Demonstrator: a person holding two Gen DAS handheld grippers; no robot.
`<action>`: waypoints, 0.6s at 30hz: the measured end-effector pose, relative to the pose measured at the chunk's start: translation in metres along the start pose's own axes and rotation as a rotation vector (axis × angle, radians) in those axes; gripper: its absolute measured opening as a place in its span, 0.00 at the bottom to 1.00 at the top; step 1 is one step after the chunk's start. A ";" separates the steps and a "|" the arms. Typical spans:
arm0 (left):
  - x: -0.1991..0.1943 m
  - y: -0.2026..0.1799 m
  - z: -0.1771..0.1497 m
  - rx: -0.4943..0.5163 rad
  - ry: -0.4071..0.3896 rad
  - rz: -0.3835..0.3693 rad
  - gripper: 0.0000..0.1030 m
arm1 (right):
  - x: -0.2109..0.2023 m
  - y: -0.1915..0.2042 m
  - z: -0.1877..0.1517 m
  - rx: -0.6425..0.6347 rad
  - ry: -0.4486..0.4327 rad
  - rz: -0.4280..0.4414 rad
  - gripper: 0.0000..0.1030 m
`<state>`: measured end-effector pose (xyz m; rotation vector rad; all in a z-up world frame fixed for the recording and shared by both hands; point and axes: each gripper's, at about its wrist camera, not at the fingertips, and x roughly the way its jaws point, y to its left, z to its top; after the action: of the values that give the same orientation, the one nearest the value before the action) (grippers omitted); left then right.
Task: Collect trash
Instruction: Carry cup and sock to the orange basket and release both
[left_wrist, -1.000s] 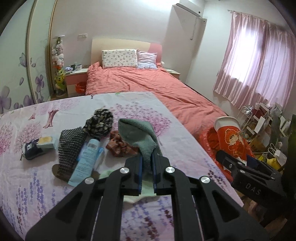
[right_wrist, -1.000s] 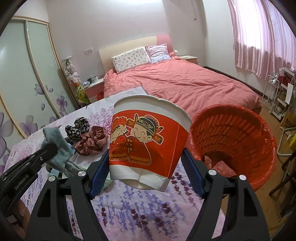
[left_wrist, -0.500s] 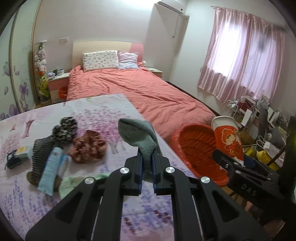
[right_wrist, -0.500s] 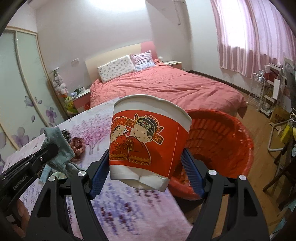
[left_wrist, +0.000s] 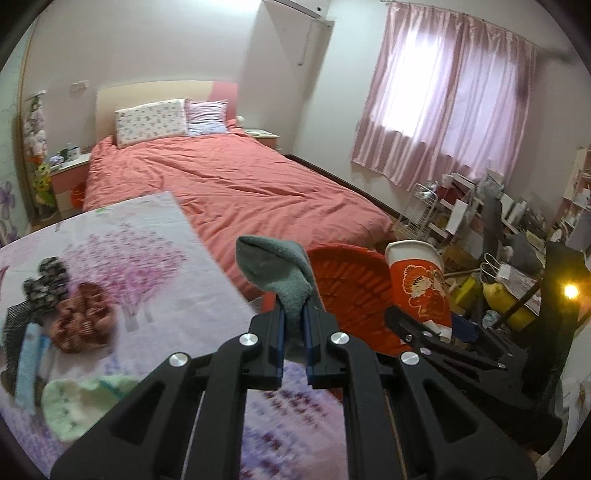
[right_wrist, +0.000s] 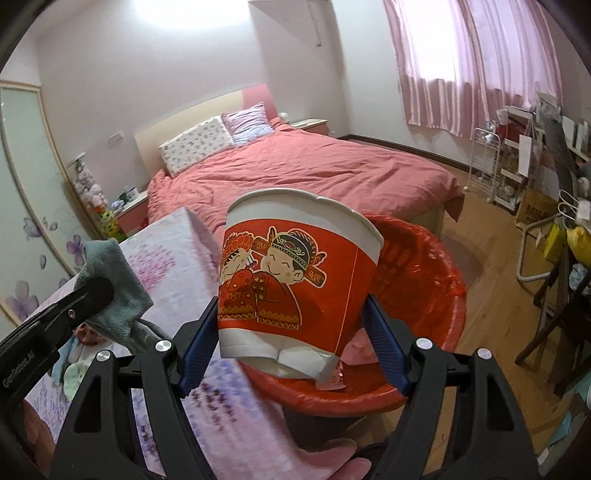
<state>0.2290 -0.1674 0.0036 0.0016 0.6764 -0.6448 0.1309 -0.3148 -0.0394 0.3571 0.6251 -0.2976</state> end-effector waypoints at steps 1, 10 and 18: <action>0.008 -0.006 0.002 0.008 0.006 -0.011 0.09 | 0.001 -0.002 0.001 0.006 -0.001 -0.004 0.73; 0.059 -0.033 0.007 0.052 0.051 -0.066 0.10 | 0.021 -0.041 0.013 0.102 0.000 -0.023 0.73; 0.092 -0.033 0.003 0.034 0.091 -0.036 0.39 | 0.045 -0.063 0.015 0.156 0.053 -0.008 0.74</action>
<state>0.2671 -0.2454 -0.0412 0.0503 0.7548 -0.6942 0.1501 -0.3846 -0.0701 0.5133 0.6571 -0.3468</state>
